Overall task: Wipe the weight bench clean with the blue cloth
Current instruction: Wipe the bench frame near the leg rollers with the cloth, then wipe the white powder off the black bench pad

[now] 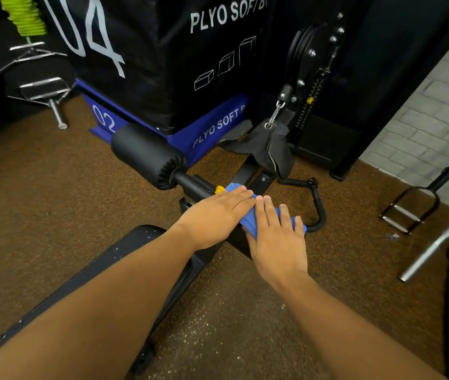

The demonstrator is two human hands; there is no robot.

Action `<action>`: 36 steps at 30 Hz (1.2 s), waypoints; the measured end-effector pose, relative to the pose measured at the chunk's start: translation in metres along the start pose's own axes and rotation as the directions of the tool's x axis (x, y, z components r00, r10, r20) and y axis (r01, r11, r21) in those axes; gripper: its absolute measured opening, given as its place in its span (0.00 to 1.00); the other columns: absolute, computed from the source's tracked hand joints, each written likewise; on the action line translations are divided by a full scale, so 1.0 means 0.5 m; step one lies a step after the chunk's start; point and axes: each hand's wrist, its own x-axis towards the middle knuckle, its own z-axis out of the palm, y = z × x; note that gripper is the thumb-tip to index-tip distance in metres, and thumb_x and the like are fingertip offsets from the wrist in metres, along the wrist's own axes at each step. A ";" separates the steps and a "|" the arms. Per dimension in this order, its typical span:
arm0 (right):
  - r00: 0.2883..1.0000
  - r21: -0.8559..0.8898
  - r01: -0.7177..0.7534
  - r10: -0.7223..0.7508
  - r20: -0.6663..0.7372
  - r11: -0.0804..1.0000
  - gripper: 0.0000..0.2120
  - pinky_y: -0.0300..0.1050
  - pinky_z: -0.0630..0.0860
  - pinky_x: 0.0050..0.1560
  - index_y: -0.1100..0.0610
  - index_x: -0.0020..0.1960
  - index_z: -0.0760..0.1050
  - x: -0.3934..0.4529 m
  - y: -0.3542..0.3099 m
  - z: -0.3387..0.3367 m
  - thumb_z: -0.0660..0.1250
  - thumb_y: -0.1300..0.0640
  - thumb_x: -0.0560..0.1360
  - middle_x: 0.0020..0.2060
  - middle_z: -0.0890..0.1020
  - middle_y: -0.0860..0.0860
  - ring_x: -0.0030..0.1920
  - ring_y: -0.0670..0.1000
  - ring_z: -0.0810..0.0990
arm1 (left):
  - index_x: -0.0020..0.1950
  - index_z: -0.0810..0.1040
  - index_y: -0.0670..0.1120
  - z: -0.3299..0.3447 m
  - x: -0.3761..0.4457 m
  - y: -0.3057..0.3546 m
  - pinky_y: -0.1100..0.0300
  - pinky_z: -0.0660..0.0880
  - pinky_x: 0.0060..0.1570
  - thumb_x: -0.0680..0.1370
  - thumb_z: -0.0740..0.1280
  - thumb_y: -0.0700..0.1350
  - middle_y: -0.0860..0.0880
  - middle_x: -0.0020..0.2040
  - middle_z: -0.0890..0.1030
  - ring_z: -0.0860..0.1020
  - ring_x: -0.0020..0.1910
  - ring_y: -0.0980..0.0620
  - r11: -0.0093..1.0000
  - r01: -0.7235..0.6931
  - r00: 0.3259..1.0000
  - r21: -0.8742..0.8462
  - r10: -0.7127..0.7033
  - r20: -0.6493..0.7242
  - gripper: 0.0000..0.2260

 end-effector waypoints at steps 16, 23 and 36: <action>0.993 0.958 -0.084 -0.057 0.103 0.275 0.16 0.37 0.75 0.42 0.31 0.53 0.69 0.038 -0.143 -0.146 0.64 0.54 0.78 0.40 0.80 0.39 0.42 0.36 0.79 | 0.60 0.72 0.45 -0.242 -0.087 -0.024 0.50 0.71 0.51 0.76 0.57 0.44 0.47 0.54 0.76 0.73 0.49 0.49 0.999 -0.029 0.986 -0.013 0.027 -0.164 0.14; 0.942 0.953 -0.290 -0.153 0.300 0.088 0.09 0.52 0.74 0.61 0.46 0.59 0.73 0.029 -0.247 -0.095 0.60 0.53 0.80 0.55 0.80 0.48 0.56 0.48 0.79 | 0.73 0.64 0.44 -0.150 -0.249 -0.045 0.47 0.67 0.66 0.79 0.59 0.53 0.45 0.72 0.68 0.66 0.70 0.47 0.917 0.375 0.832 -0.138 -0.398 -0.386 0.24; 0.946 0.892 -0.299 -0.019 0.325 0.339 0.21 0.43 0.66 0.55 0.54 0.72 0.65 0.016 -0.318 0.027 0.56 0.49 0.81 0.58 0.76 0.53 0.55 0.50 0.74 | 0.78 0.48 0.49 0.083 -0.553 -0.003 0.45 0.51 0.74 0.80 0.53 0.59 0.50 0.79 0.50 0.46 0.77 0.50 0.243 0.922 0.189 -0.300 -0.962 -0.200 0.30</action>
